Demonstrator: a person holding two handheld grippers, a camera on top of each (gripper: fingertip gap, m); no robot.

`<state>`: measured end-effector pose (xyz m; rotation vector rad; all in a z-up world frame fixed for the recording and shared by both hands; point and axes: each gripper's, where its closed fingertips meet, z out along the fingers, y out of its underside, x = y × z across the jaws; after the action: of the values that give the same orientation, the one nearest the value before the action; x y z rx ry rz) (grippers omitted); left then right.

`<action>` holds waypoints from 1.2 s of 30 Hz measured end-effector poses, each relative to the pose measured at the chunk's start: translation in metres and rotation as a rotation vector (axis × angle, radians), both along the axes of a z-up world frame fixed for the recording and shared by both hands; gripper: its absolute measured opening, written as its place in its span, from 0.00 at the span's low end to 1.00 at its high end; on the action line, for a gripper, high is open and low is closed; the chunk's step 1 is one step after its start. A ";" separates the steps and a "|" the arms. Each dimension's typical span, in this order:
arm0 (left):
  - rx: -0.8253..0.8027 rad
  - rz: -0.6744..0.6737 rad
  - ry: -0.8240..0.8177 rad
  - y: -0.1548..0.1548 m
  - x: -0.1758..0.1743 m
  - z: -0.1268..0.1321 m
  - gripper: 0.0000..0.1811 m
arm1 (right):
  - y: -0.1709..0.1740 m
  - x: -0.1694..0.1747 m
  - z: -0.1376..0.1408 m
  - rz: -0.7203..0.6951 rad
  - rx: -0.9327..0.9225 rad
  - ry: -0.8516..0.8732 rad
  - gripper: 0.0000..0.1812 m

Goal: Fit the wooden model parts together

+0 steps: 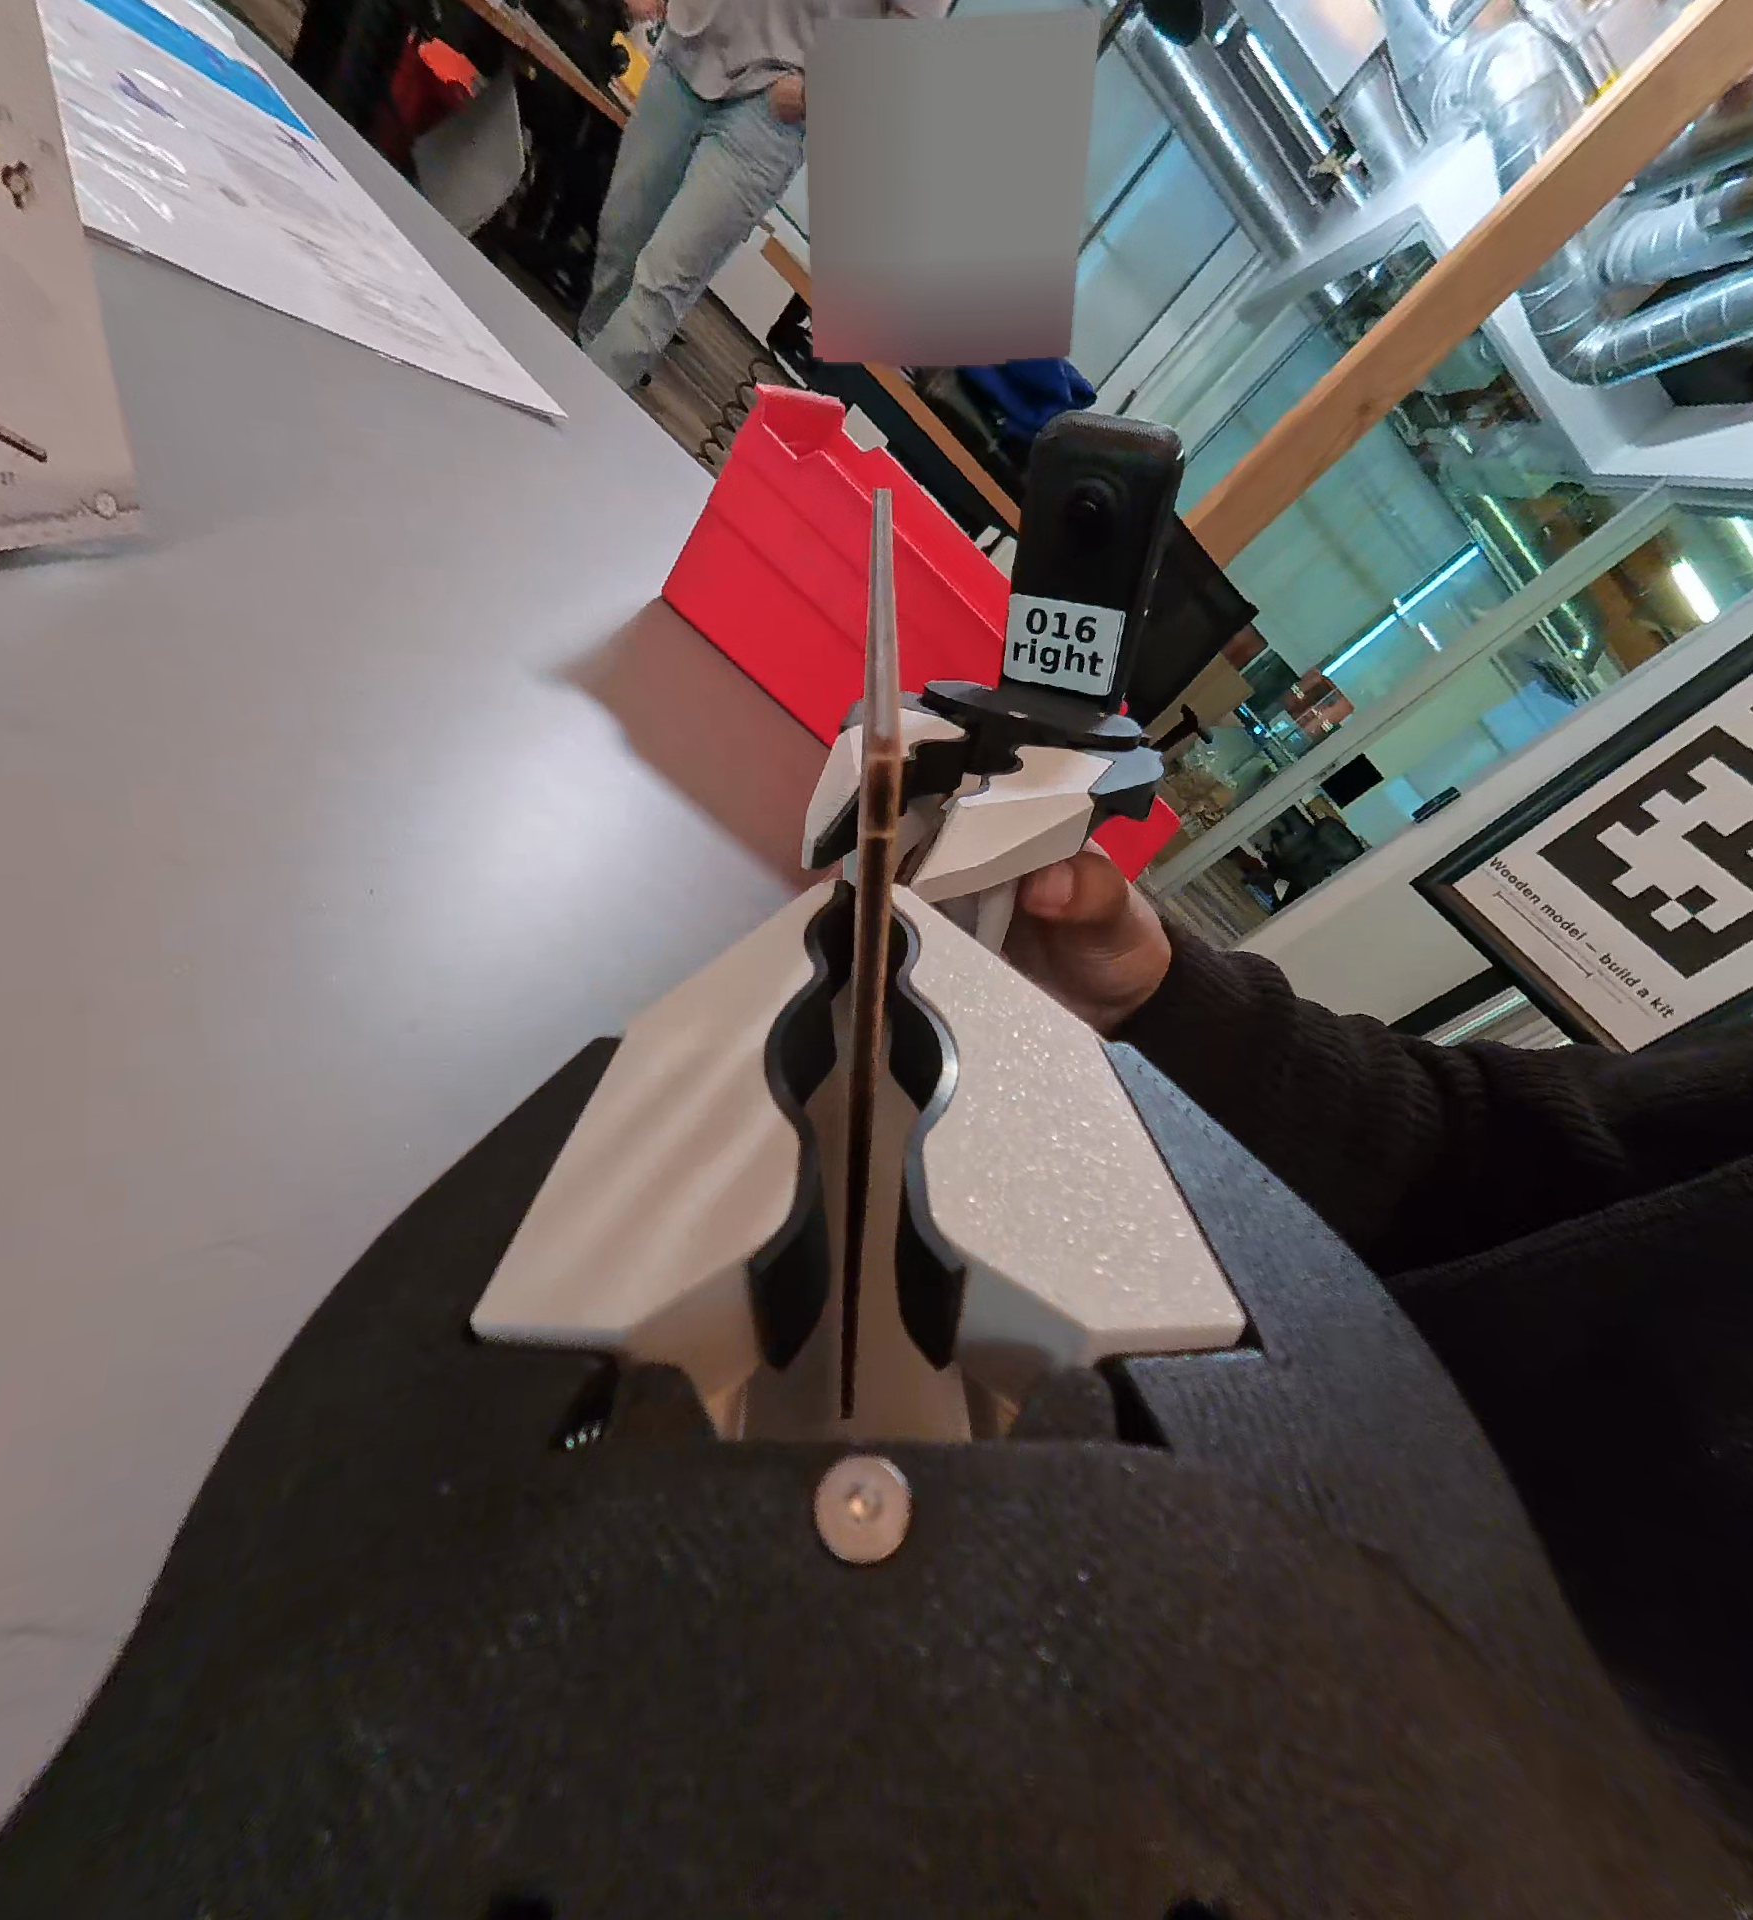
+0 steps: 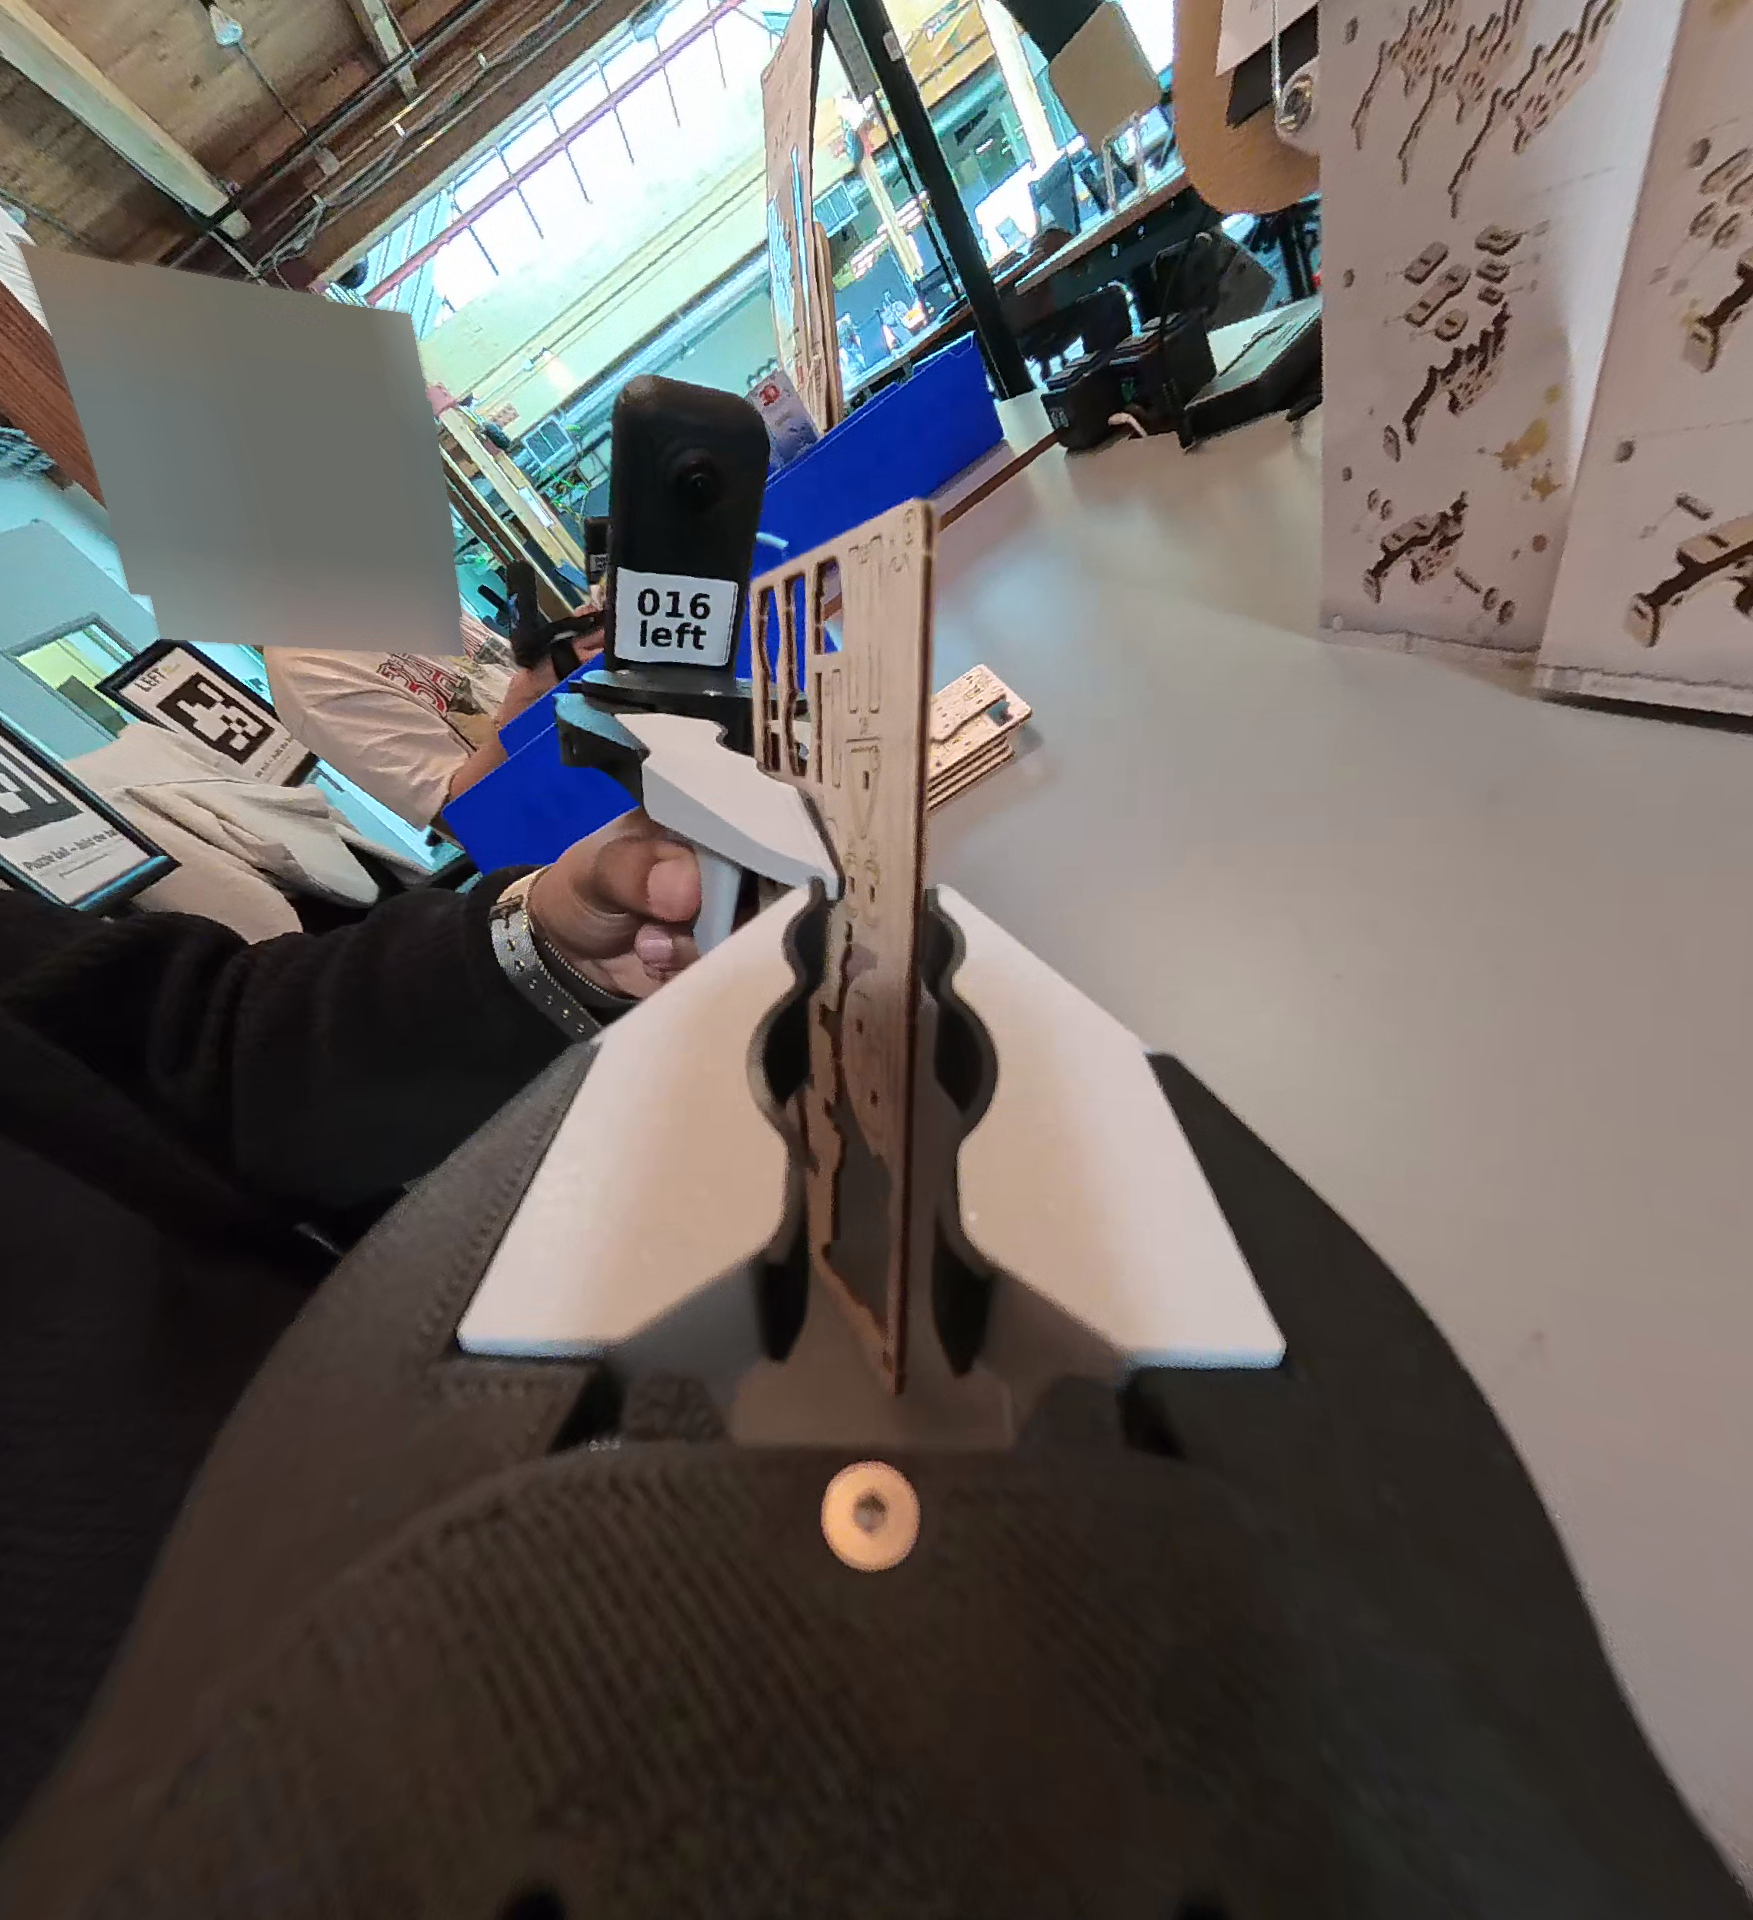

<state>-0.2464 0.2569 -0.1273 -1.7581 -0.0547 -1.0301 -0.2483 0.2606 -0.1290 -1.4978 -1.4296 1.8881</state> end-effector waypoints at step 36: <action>-0.010 -0.032 -0.069 -0.001 0.004 -0.006 0.00 | 0.003 0.000 -0.005 0.002 -0.012 -0.040 0.04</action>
<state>-0.2428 0.2564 -0.1335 -1.7372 -0.0754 -1.1148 -0.2482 0.2640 -0.1336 -1.5492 -1.4401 1.8813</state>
